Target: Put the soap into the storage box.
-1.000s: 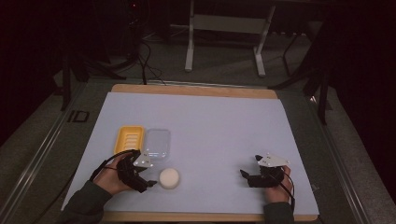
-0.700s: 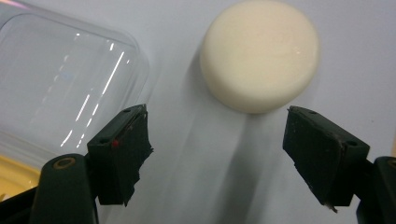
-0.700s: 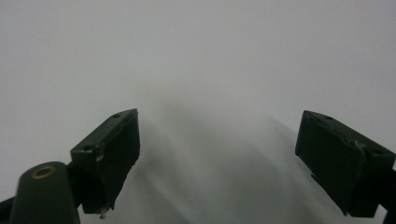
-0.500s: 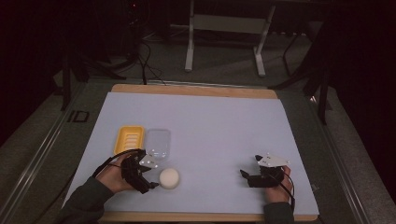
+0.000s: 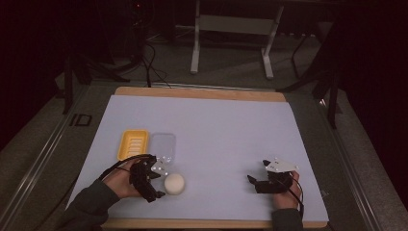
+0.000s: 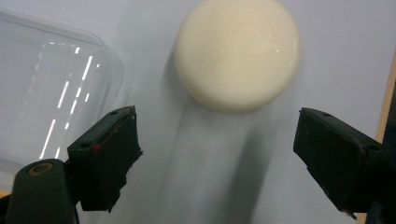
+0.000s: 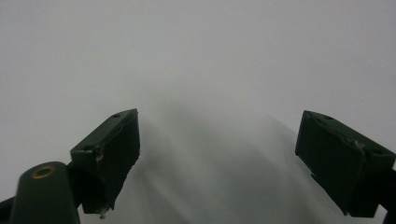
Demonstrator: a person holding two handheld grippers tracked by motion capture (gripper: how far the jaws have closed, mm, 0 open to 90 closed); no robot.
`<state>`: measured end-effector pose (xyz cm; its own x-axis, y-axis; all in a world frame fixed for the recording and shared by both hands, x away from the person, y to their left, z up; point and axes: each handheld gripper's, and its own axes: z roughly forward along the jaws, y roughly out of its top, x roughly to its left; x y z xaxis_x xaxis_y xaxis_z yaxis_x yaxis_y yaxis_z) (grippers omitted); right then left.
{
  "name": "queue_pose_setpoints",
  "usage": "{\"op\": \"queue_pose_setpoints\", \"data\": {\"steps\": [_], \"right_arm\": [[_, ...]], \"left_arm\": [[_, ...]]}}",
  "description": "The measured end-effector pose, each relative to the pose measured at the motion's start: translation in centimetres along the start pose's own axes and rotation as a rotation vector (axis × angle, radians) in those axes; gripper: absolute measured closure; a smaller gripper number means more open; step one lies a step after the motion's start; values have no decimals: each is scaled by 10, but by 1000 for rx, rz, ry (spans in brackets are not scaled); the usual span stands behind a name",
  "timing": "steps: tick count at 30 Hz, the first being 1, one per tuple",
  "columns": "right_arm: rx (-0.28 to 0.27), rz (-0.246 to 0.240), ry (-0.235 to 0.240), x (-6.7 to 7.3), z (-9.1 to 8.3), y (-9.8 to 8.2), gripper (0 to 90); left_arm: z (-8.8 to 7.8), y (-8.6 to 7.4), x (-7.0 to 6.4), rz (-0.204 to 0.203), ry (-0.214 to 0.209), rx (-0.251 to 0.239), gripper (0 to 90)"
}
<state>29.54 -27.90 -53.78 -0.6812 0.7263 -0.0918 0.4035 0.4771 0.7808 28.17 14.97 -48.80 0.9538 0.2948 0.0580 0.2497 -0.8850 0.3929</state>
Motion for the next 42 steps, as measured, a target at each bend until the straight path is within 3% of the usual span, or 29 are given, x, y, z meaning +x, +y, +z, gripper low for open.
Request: {"op": "queue_pose_setpoints", "data": {"steps": [12, 42], "right_arm": [[0, -4, -1, 0, 0, 0, 138], [3, -8, -2, 1, 0, 0, 138]], "left_arm": [[7, 9, 0, 13, -1, 31, 95], [25, 27, -1, 39, -54, 80, 49]]}}
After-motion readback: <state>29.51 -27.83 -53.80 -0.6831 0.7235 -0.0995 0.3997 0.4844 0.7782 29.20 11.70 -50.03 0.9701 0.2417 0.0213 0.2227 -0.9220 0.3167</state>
